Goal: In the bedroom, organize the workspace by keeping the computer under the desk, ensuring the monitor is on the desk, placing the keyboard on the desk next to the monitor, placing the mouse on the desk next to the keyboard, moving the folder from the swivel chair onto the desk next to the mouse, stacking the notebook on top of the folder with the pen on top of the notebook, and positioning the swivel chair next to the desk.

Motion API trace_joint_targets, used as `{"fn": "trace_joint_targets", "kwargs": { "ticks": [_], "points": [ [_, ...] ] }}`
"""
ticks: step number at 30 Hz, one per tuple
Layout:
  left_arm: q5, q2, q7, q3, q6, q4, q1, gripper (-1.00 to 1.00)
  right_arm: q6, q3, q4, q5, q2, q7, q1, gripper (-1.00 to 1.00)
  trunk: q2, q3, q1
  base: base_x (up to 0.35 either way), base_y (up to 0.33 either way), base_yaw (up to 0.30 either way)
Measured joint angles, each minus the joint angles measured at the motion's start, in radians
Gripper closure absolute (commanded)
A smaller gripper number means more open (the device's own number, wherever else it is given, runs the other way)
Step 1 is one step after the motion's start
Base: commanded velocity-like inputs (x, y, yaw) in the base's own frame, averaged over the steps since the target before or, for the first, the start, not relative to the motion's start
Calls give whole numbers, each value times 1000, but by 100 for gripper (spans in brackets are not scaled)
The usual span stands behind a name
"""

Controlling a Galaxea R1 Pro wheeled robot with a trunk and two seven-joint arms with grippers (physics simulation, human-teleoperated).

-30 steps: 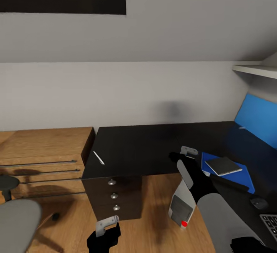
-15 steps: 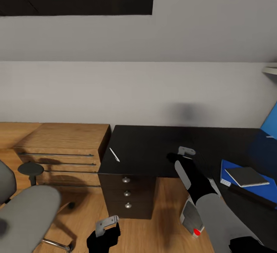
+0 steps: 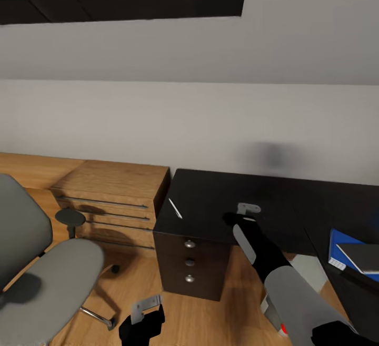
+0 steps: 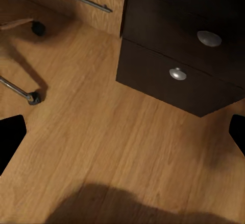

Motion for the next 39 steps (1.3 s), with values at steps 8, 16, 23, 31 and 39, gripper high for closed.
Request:
{"fn": "trace_joint_targets", "kwargs": {
  "ticks": [8,16,23,31,39],
  "points": [
    [0,0,0,0,0,0,0,-100,-3,16,2,0,1,11,0,-100,0,-9,0,0,0,212],
    [0,1,0,0,0,0,0,-100,-3,18,3,0,1,17,0,-100,0,-18,0,0,0,211],
    [0,0,0,0,0,0,0,-100,-3,19,3,0,1,17,0,-100,0,-26,0,0,0,210],
    [0,-1,-1,-3,1,4,0,-100,-3,23,4,0,1,17,0,-100,0,-35,0,0,0,210],
    [0,-1,-1,-4,2,5,0,-100,-3,76,5,0,1,17,0,-100,0,-44,0,0,0,209]
  ]
}}
